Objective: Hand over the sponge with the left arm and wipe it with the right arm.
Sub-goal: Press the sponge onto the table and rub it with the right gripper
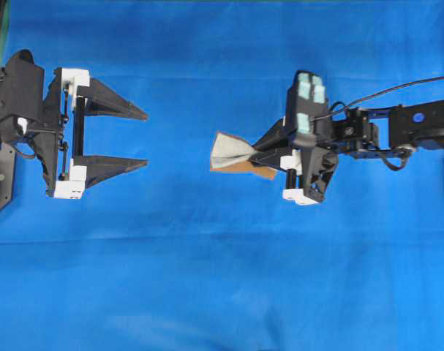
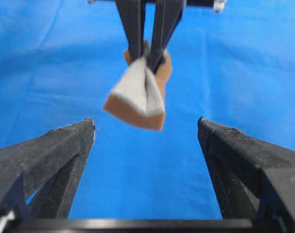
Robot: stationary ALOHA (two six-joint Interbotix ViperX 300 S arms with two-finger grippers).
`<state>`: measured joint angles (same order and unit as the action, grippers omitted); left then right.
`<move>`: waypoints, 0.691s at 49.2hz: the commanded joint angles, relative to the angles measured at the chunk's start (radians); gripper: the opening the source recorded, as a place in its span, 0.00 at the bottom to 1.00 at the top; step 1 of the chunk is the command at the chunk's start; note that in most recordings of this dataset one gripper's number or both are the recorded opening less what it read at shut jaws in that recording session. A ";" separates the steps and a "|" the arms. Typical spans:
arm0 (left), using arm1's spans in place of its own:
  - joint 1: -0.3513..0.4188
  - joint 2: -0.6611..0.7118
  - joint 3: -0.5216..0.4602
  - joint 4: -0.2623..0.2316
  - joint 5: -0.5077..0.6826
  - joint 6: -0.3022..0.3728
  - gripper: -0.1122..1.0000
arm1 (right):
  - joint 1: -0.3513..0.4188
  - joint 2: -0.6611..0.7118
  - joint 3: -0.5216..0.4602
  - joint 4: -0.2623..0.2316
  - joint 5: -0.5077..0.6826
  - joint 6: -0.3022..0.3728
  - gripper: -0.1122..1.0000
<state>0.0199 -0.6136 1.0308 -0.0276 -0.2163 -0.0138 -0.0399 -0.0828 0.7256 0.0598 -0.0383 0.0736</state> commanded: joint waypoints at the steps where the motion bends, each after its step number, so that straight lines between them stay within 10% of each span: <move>1: -0.003 -0.002 -0.012 0.000 -0.011 0.002 0.85 | 0.002 0.025 -0.009 -0.003 -0.018 0.000 0.25; 34: -0.003 -0.002 -0.003 0.000 -0.011 0.002 0.84 | 0.015 0.273 -0.021 -0.003 -0.110 -0.003 0.25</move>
<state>0.0199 -0.6121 1.0354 -0.0261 -0.2163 -0.0123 -0.0153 0.1933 0.7179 0.0583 -0.1519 0.0736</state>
